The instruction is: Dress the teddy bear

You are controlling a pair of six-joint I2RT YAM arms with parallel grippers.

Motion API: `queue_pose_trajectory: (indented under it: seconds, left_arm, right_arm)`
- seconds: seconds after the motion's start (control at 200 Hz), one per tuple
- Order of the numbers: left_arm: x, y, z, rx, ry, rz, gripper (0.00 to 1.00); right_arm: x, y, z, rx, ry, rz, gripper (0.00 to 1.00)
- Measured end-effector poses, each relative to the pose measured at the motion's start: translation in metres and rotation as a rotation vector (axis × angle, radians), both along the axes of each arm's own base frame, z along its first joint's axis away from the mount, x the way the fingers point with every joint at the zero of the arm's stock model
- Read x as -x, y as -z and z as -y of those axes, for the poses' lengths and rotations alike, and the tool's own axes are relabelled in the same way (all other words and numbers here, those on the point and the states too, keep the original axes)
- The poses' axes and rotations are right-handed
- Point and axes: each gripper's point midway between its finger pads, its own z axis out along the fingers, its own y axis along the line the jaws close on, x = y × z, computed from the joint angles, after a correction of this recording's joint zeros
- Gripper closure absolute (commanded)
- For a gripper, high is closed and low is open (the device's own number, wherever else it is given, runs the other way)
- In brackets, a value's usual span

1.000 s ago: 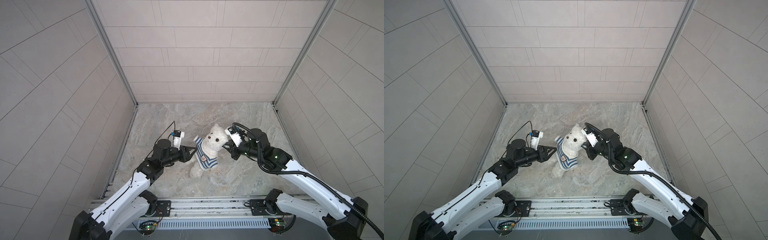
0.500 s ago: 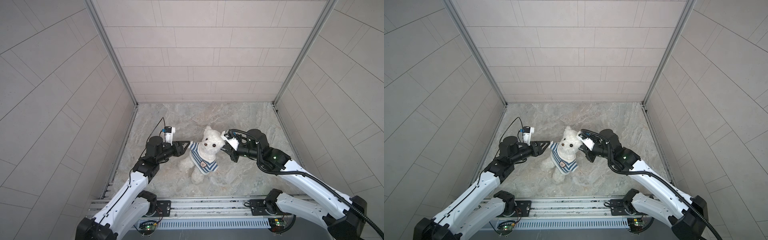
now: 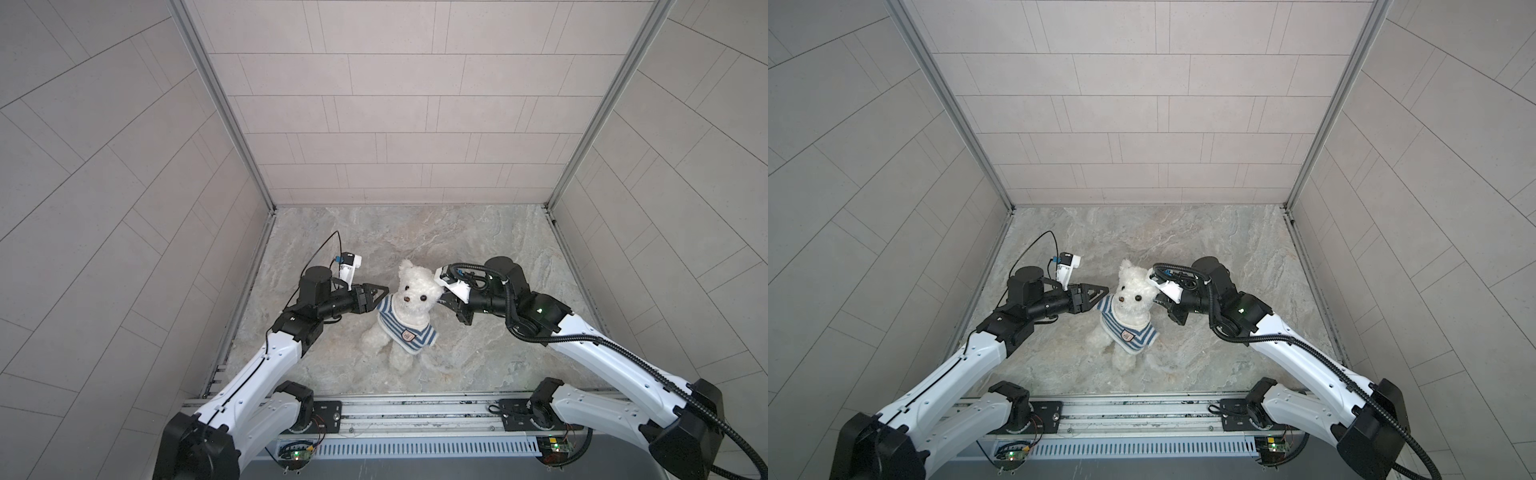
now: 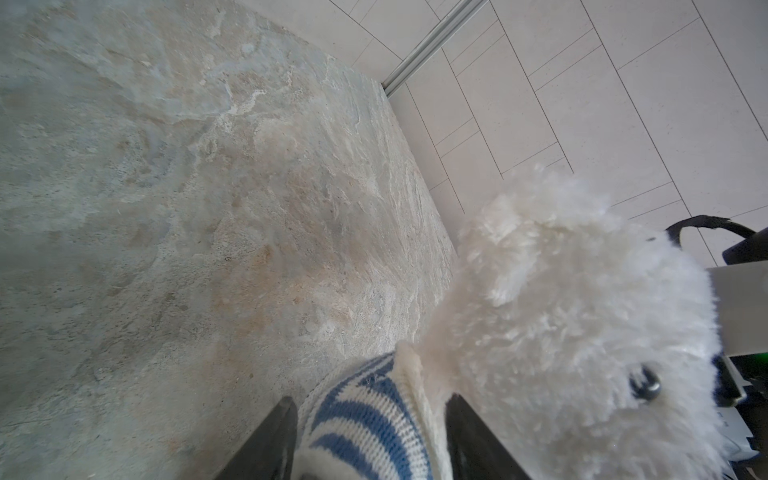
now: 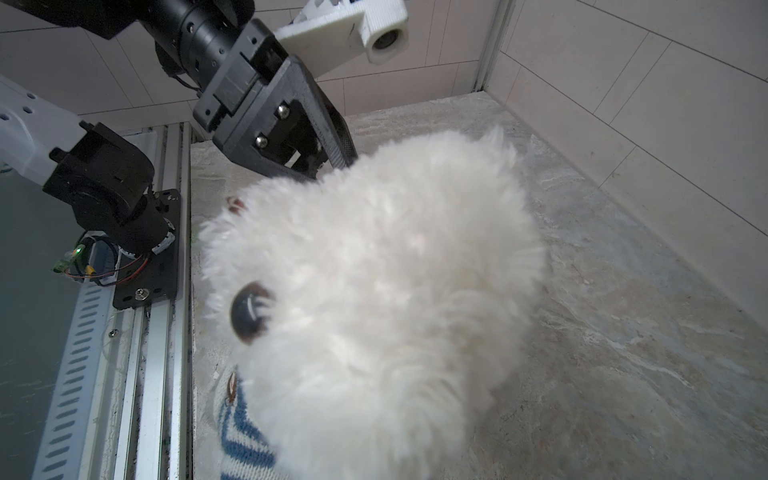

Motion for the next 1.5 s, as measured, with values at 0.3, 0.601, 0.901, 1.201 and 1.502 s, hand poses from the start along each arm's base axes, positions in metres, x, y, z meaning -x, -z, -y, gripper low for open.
queue_pose_trajectory:
  seconds: [0.3, 0.601, 0.901, 1.201, 1.502]
  left_arm:
    - [0.001, 0.004, 0.004, 0.005, 0.017, -0.023, 0.4]
    - [0.009, 0.008, 0.024, 0.018, 0.077, -0.044, 0.43]
    - [0.009, 0.004, 0.033, 0.057, 0.084, -0.044, 0.43]
    - [0.018, 0.008, 0.039, 0.057, 0.112, -0.05, 0.43]
    - [0.022, 0.016, 0.048, 0.038, 0.135, -0.066, 0.46]
  right_arm:
    - [-0.009, -0.02, -0.004, -0.045, 0.004, 0.105, 1.0]
    - [-0.022, -0.025, 0.002, -0.047, 0.074, 0.169, 1.0]
    - [-0.033, -0.011, 0.012, -0.038, 0.165, 0.18, 1.0]
    - [-0.041, -0.011, 0.021, -0.066, 0.246, 0.197, 1.0]
    - [-0.049, -0.014, 0.022, -0.095, 0.294, 0.184, 1.0]
